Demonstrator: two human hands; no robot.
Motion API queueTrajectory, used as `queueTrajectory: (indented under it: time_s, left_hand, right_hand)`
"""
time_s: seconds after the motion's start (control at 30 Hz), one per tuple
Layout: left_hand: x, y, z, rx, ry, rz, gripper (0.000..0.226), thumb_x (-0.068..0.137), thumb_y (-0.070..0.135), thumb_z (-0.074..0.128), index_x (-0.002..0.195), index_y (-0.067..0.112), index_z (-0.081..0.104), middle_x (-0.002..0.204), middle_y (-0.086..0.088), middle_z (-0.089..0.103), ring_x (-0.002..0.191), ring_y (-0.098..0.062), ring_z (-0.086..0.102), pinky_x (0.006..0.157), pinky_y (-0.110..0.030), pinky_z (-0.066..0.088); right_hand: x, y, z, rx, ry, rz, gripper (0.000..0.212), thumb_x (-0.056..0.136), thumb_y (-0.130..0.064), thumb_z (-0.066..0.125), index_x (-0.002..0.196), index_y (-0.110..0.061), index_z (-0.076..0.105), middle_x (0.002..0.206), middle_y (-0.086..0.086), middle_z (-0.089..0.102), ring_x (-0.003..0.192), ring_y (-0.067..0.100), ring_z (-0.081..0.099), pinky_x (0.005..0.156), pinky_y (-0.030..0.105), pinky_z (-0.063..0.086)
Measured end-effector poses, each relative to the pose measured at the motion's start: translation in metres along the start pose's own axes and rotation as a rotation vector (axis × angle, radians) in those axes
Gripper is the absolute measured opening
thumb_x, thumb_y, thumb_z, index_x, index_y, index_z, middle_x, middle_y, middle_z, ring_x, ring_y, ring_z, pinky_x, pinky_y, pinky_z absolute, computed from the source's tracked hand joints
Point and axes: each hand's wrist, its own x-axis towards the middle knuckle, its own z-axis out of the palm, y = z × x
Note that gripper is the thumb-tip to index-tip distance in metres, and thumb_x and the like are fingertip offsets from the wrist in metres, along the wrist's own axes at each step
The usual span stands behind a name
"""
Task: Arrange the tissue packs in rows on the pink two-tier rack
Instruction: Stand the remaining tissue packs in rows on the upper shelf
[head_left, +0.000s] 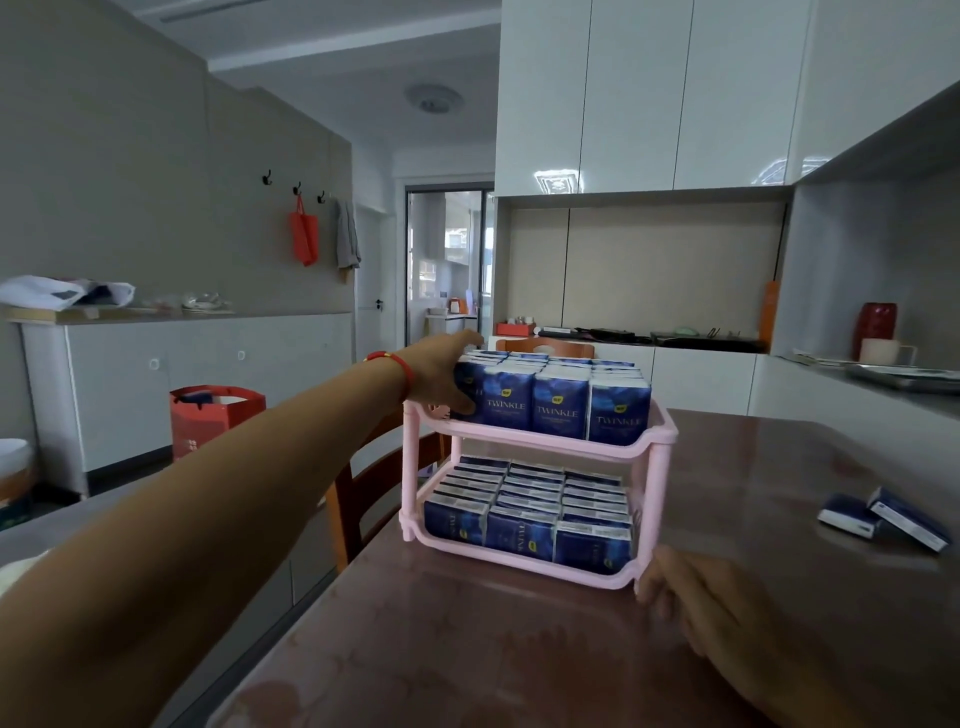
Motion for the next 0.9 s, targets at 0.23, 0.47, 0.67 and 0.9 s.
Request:
queueTrajectory:
  time_s: [0.23,0.47,0.67,0.9]
  left_hand:
    - [-0.048,0.010,-0.008,-0.209,0.341,0.025,0.066,0.084,0.000,0.070,0.141,0.020,0.043,0.135,-0.008,0.051,0.121,-0.027,0.056,0.092,-0.036,0.055]
    - [-0.151,0.094,0.057,-0.761,0.665,0.220,0.023,0.084,-0.004,0.061,0.095,0.016,0.060,0.095,0.003,0.064,0.089,-0.019,0.064,0.074,-0.033,0.056]
    - [-0.134,0.192,0.166,-0.793,0.158,0.290,0.021,0.069,0.011,0.060,0.085,0.024,0.062,0.088,0.008,0.066,0.069,-0.013,0.062,0.063,-0.030,0.053]
    - [-0.067,0.244,0.247,-0.256,0.091,0.469,0.028,0.086,0.014,0.059,0.114,0.017,0.056,0.116,-0.003,0.055,0.093,-0.019,0.053,0.081,-0.031,0.043]
  right_hand:
    - [0.007,0.023,-0.006,-0.078,0.106,0.019,0.040,0.099,-0.014,0.051,0.068,-0.030,0.071,0.069,0.001,0.067,0.053,0.010,0.059,0.056,0.030,0.044]
    - [0.016,0.024,-0.011,-0.153,0.328,0.145,0.026,0.096,-0.020,0.057,0.073,-0.014,0.066,0.068,0.006,0.066,0.067,0.025,0.063,0.061,0.033,0.049]
    - [0.020,0.062,-0.058,-0.193,0.463,0.412,0.015,0.089,-0.022,0.062,0.102,-0.014,0.064,0.101,0.006,0.070,0.096,0.029,0.064,0.082,0.035,0.049]
    - [0.014,0.126,-0.149,-0.513,0.419,0.657,0.045,0.086,-0.037,0.066,0.124,-0.013,0.060,0.126,0.017,0.062,0.113,0.036,0.060,0.090,0.039,0.048]
